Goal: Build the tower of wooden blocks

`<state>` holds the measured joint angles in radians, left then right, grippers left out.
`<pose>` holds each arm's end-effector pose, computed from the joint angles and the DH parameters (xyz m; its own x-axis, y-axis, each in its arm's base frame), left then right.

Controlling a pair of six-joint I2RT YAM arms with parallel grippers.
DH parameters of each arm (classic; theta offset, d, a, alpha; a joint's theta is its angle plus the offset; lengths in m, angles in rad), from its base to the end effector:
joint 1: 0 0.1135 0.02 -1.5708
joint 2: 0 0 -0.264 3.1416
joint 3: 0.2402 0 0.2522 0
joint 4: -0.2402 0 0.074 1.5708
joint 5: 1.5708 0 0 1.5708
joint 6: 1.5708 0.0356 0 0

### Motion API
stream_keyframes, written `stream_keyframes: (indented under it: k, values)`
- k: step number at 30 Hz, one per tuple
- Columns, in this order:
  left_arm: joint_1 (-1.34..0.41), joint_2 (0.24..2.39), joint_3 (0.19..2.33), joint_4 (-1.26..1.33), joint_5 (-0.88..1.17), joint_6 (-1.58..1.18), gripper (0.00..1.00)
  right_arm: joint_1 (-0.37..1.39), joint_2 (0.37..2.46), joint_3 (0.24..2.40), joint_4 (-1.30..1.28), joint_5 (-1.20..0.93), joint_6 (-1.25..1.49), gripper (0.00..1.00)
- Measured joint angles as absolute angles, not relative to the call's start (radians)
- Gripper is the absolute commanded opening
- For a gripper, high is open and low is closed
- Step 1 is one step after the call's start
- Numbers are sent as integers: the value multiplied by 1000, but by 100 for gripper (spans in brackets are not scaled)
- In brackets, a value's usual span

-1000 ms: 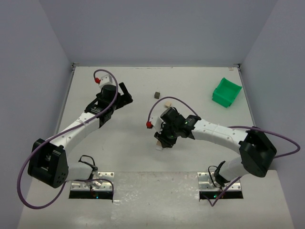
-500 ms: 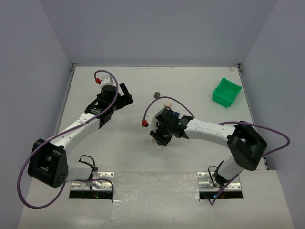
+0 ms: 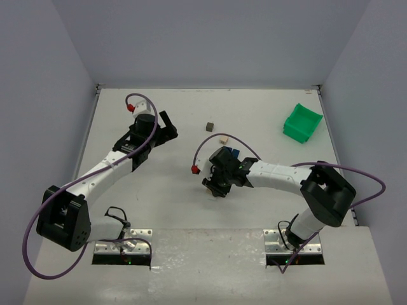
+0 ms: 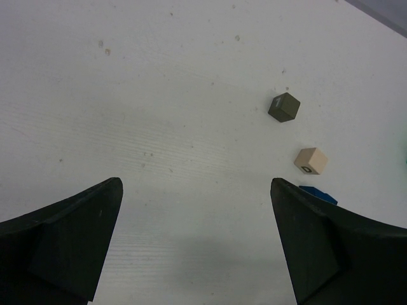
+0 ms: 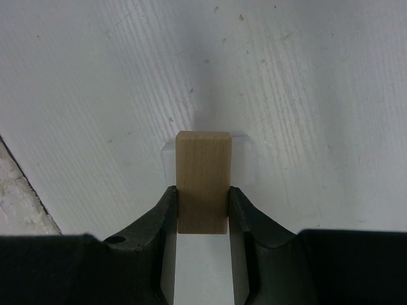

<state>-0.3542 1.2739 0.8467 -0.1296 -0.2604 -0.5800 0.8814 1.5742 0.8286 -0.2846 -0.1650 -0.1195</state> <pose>0.2682 -0.0894 0.2618 -0.4859 -0.3849 -0.7847 -0.1628 0.9220 -0.3514 0.1849 0.2335 0.1618 -0.4443 -0.7239 -0.5278 -0.8741 0.4793 0.0785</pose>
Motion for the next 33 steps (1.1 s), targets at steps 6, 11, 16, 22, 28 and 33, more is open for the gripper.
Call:
stream_keyframes:
  k: [6, 11, 16, 22, 28, 33]
  values:
    - [-354, 1274, 843, -126, -260, -580, 100, 881, 1595, 824, -281, -165, -135, 13]
    - [-354, 1274, 843, -123, -259, -580, 100, 881, 1604, 823, -269, -165, -151, 13]
    - [-354, 1274, 843, -123, -251, -580, 100, 881, 1604, 823, -259, -165, -158, 14]
    - [-354, 1274, 843, -123, -246, -580, 100, 881, 1604, 819, -250, -176, -168, 18]
    - [-354, 1274, 842, -122, -241, -580, 100, 881, 1604, 812, -246, -194, -186, 20]
    - [-354, 1274, 836, -115, -230, -580, 100, 881, 1604, 812, -240, -194, -198, 21]
